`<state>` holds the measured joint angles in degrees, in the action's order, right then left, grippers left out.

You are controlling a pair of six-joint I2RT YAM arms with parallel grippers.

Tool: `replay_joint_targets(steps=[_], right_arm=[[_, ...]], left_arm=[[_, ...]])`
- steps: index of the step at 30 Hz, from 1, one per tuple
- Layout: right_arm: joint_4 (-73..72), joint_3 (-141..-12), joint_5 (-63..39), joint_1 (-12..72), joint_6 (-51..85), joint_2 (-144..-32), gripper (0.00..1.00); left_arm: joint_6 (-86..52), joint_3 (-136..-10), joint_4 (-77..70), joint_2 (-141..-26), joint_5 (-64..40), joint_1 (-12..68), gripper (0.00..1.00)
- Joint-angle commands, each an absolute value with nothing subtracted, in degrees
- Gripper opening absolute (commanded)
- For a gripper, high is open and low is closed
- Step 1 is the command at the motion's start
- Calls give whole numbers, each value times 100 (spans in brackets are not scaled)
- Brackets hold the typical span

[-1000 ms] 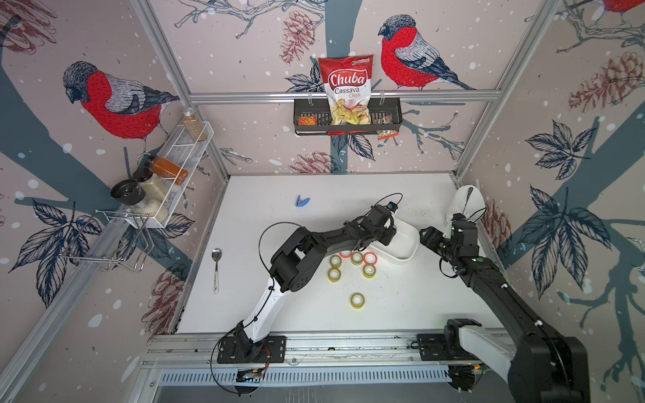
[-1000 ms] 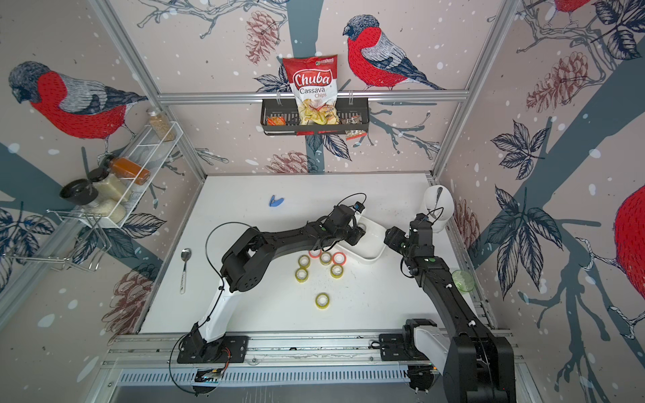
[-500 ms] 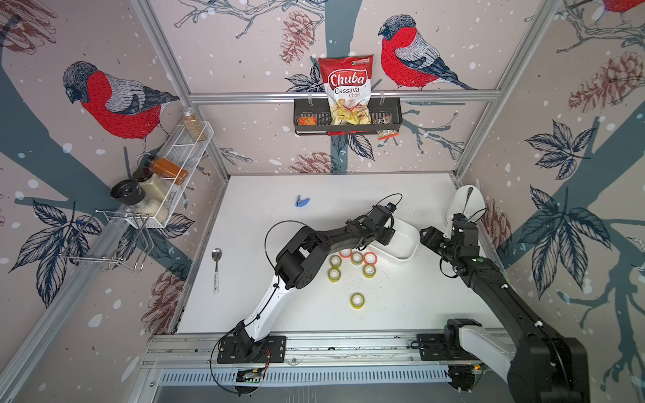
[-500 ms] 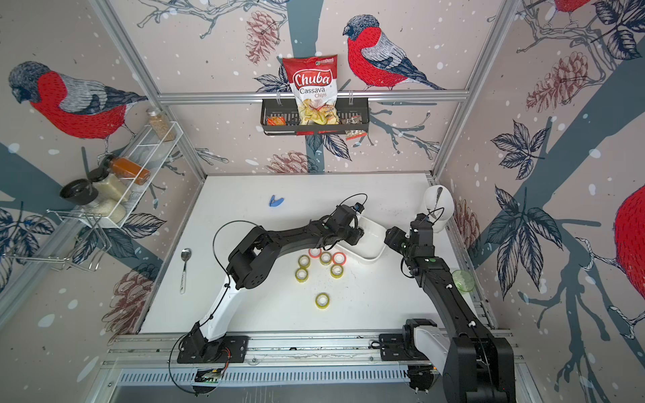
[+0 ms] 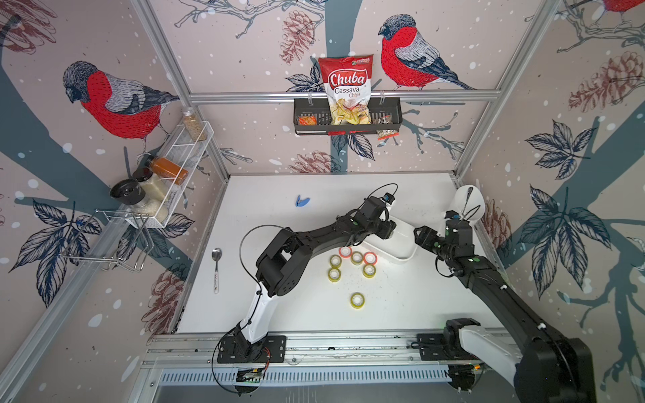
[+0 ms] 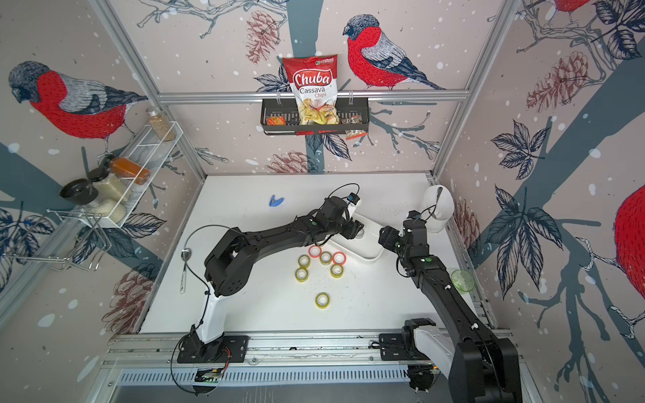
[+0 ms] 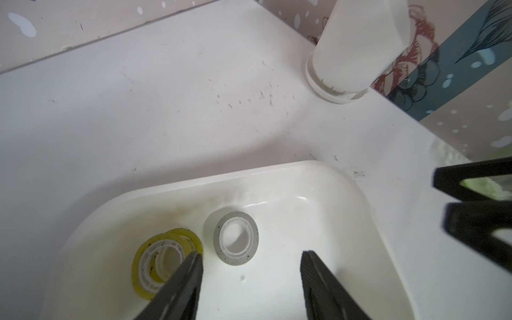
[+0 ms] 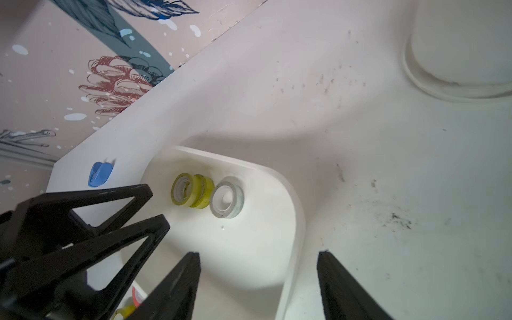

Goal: Put the transparent tape into the storage box
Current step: Place the tape in the storage box, then pick up the tape from the center of the board.

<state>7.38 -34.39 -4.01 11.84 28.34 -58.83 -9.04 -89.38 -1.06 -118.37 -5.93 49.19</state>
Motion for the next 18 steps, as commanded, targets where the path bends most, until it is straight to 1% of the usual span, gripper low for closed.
replay_joint_targets(steps=[1, 10, 18], right_arm=[[985, -3762, 335, 1730, 2497, -6049, 73], [1451, -4394, 606, 3147, 2208, -6778, 72], [1830, -4705, 668, 4385, 2015, -7437, 71]], left_arm=[[-973, -8631, -300, -11338, -563, 4880, 62], [-1401, -6927, -174, -9663, 425, 4590, 62], [-1694, -5161, -369, -8661, 715, 4138, 62]])
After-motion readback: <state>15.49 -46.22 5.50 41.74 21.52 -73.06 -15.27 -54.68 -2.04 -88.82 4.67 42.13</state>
